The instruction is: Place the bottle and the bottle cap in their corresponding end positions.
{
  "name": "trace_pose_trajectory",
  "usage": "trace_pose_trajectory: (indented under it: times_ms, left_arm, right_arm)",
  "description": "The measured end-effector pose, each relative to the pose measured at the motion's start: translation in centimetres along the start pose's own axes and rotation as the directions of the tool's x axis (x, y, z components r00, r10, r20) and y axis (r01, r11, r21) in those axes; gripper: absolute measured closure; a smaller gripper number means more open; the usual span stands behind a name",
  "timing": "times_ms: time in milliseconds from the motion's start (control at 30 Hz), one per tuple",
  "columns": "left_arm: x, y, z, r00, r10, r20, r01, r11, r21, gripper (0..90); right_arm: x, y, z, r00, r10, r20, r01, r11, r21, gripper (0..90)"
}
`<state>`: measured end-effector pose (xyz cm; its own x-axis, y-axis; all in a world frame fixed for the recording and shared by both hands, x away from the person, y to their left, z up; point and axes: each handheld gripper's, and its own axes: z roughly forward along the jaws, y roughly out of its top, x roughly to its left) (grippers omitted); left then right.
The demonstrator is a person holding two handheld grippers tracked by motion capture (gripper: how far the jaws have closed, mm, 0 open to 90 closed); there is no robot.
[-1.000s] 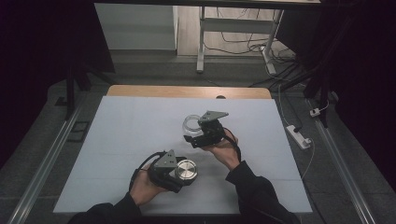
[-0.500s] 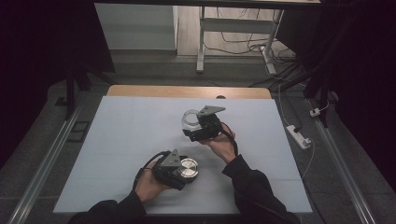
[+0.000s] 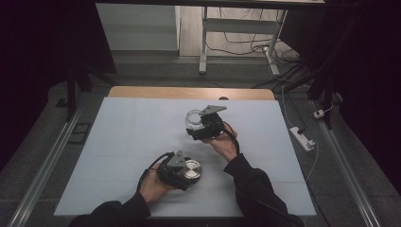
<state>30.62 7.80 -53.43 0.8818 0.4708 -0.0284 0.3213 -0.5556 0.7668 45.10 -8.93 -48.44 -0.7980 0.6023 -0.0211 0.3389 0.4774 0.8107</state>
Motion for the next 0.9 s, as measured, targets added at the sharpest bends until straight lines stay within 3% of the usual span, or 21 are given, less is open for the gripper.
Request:
trace_pose_trajectory:
  times_ms: [533,767,900]
  left_arm:
    - [0.1,0.0,1.1,1.0000,-0.005,-0.008,0.005,0.9981,0.061,19.3]
    - [0.1,0.2,1.5,1.0000,0.006,-0.008,-0.005,0.9929,0.119,19.3]
    - [0.2,0.2,1.5,1.0000,-0.003,-0.005,0.004,0.9926,0.122,19.2]
  right_arm:
    - [-0.2,-0.8,1.6,1.0000,-0.004,0.000,0.004,0.999,0.036,14.8]
    - [-0.2,-1.1,2.2,1.0000,-0.006,-0.005,0.006,0.999,0.043,14.7]
    - [-0.1,-1.2,2.3,0.9999,-0.010,-0.009,0.010,0.999,0.040,14.7]
